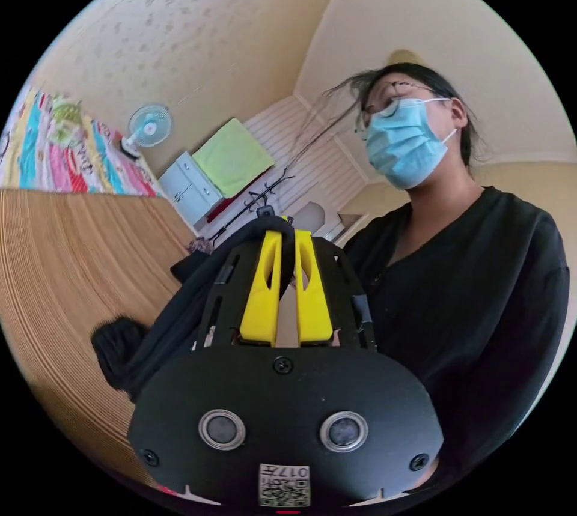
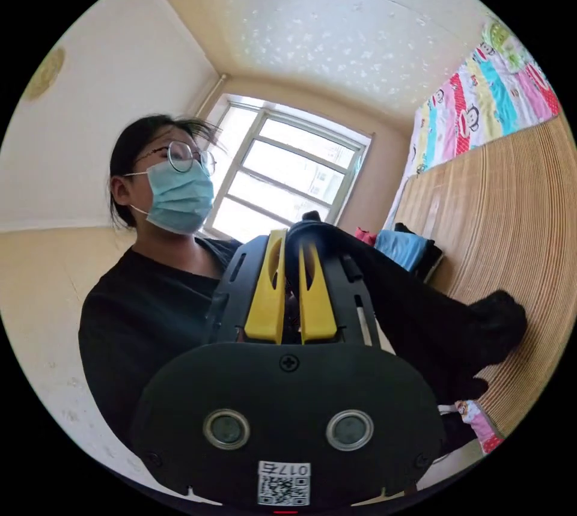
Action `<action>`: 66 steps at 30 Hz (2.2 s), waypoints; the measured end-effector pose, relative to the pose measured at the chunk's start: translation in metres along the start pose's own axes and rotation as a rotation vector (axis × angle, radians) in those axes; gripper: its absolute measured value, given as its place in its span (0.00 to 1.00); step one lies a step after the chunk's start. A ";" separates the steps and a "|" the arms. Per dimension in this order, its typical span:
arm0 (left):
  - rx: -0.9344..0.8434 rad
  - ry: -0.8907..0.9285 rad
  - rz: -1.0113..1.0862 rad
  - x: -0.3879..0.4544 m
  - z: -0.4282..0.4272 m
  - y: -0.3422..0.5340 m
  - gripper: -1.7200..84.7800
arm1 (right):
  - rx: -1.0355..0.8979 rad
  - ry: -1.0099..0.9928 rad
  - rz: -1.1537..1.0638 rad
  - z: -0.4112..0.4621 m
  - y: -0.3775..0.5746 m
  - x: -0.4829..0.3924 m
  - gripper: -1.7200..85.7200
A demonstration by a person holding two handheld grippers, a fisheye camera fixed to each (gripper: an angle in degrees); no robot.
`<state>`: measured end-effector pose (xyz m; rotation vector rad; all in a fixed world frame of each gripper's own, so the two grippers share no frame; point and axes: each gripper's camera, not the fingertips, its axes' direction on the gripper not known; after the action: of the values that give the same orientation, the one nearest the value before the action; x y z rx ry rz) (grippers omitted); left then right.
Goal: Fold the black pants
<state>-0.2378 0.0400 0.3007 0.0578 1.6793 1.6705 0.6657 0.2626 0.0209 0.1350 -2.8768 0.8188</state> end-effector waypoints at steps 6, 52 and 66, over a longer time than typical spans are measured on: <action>0.088 -0.098 0.074 0.025 0.008 -0.047 0.07 | 0.063 0.163 -0.135 0.009 -0.041 -0.059 0.02; -0.252 -0.670 -0.931 -0.476 -0.034 0.153 0.16 | -0.191 0.565 0.753 0.035 0.019 0.408 0.21; -0.204 -0.323 -1.077 -0.394 0.164 0.175 0.14 | -0.250 0.511 0.650 -0.153 0.045 0.243 0.10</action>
<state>0.0492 -0.0020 0.6595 -0.5503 0.9678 0.9109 0.4388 0.3706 0.1664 -0.9320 -2.4817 0.4580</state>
